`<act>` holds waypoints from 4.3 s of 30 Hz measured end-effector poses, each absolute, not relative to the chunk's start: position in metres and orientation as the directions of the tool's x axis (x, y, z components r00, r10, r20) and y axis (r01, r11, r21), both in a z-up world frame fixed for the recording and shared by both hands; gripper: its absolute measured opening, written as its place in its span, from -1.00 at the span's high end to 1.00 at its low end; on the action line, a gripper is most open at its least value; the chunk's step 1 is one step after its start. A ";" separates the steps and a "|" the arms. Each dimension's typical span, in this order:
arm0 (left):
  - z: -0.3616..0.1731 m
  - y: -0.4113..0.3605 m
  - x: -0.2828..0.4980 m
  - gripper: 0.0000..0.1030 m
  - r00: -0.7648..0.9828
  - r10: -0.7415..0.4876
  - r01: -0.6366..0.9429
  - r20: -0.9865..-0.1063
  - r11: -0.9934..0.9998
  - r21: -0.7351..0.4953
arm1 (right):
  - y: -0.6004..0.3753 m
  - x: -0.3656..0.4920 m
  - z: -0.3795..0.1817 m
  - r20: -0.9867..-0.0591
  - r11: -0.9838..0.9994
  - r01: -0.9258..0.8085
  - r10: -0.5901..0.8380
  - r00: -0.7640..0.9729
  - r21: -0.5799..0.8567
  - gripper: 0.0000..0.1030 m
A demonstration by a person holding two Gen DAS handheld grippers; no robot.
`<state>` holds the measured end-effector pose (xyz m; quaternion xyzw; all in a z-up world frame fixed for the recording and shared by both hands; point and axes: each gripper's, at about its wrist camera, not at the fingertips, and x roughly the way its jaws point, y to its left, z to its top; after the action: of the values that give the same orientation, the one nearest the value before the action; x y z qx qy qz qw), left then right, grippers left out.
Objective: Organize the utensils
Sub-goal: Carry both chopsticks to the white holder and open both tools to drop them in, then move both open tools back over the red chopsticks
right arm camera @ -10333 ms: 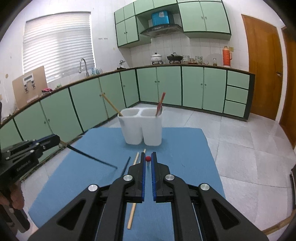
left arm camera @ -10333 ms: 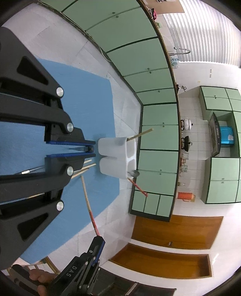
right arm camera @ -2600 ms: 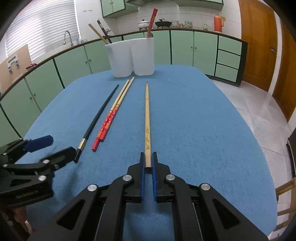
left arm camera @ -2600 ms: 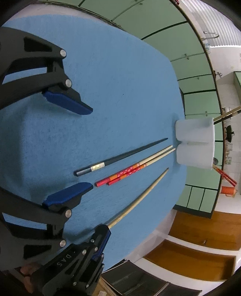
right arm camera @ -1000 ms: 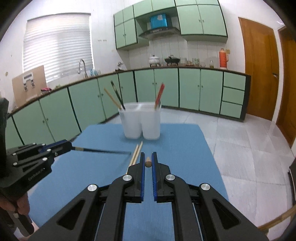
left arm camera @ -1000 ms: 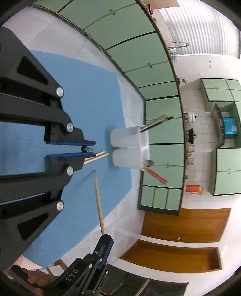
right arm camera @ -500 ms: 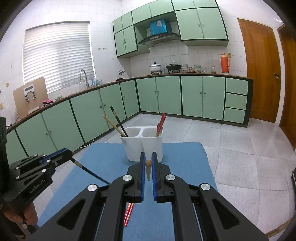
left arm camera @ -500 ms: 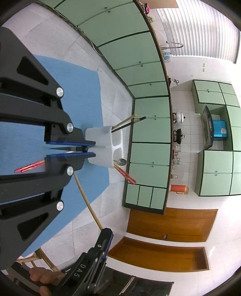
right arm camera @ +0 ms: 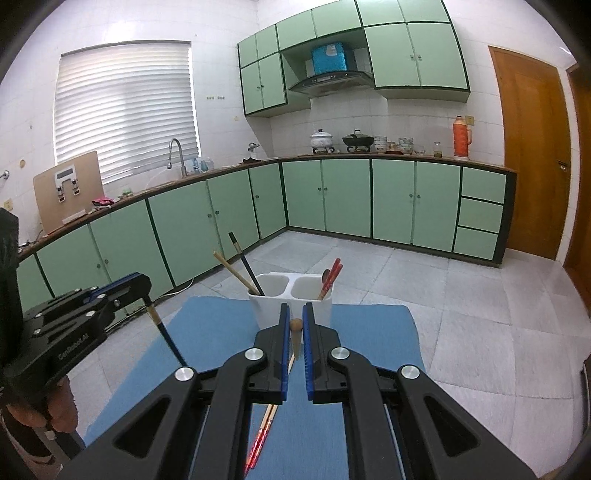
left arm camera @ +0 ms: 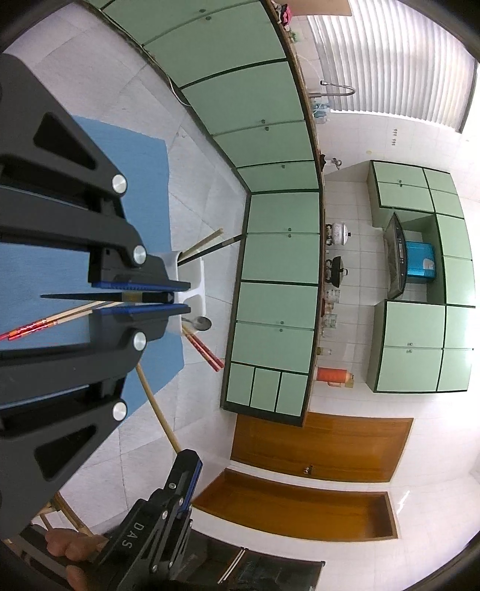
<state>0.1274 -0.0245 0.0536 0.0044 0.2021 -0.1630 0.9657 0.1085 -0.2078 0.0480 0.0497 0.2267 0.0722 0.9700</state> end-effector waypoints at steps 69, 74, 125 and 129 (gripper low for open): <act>0.062 -0.039 0.298 0.31 0.900 -0.258 0.257 -0.351 0.965 -0.050 | -0.204 0.253 0.057 -0.479 0.992 -0.110 0.123 0.869 0.056 0.28; 0.066 -0.030 0.269 -0.08 0.907 -0.263 0.261 -0.328 0.964 -0.054 | -0.212 0.233 0.063 -0.437 0.994 -0.082 0.105 0.893 0.071 0.05; -0.122 0.032 0.106 -0.75 0.716 -0.104 0.155 -0.690 0.988 0.012 | -0.153 0.076 -0.141 -0.707 0.989 -0.090 0.148 0.692 0.119 -0.07; -0.128 0.036 0.105 -0.75 0.708 -0.095 0.144 -0.700 0.989 0.011 | -0.148 0.074 -0.145 -0.714 0.989 -0.104 0.148 0.684 0.105 0.06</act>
<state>0.1053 0.0358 -0.1277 0.0325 0.3766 -0.0648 0.9235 0.0740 -0.1481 -0.1446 0.0282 0.3914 0.0685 0.9172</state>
